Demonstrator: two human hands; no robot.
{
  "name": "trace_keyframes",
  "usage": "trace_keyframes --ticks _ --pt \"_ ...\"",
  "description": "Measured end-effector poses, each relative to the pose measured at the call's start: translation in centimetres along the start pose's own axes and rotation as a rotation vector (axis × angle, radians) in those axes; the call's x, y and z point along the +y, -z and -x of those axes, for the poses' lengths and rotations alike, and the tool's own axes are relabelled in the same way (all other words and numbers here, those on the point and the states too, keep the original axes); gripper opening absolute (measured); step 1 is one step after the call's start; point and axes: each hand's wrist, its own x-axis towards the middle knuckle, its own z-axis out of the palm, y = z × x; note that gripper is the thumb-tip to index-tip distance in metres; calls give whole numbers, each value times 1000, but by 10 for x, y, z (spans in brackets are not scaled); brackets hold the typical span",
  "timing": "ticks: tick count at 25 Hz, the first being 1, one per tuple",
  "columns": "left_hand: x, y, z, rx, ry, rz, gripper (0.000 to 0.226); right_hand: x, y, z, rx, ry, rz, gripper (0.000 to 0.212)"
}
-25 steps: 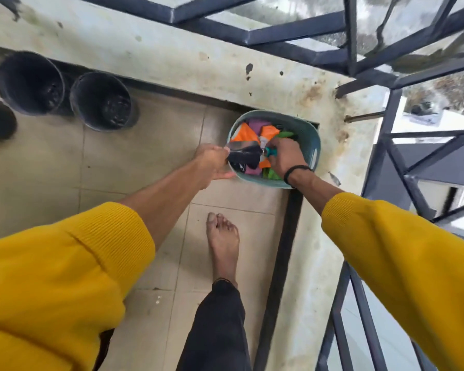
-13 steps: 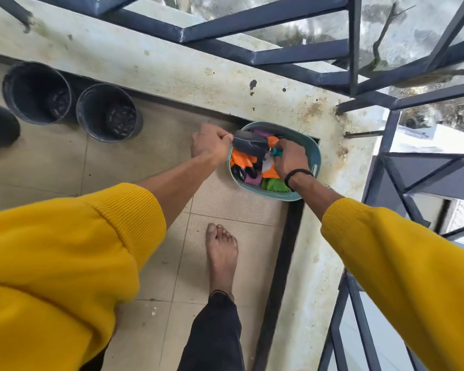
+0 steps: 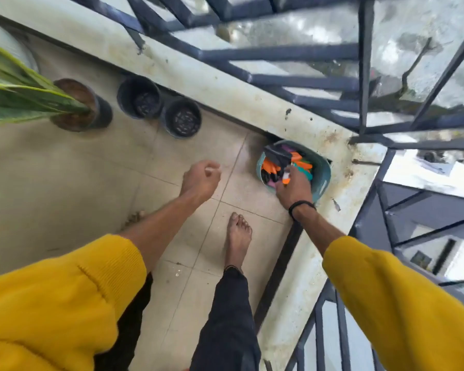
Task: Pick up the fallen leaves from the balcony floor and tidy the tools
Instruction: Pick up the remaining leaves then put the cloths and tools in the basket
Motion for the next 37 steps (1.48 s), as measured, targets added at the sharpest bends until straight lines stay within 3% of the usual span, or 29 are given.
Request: trace_keyframes --ticks 5,10,15,20,24,31,37 --pt "-32 148 154 173 211 115 15 -129 65 138 -234 202 44 33" --pt "-47 281 304 349 252 395 13 -264 118 253 -339 472 200 20" --pt "-94 371 424 503 282 623 16 -399 121 375 -368 719 357 14" --pt "-158 439 501 550 215 738 24 -508 76 497 -461 885 451 11" --pt "-192 516 508 602 197 767 29 -587 30 547 -486 997 422 10" --pt "-213 675 462 720 201 841 16 -757 -54 564 -552 1062 449 8" --pt "-275 767 328 649 410 1001 17 -889 -202 478 -616 1027 842 10"
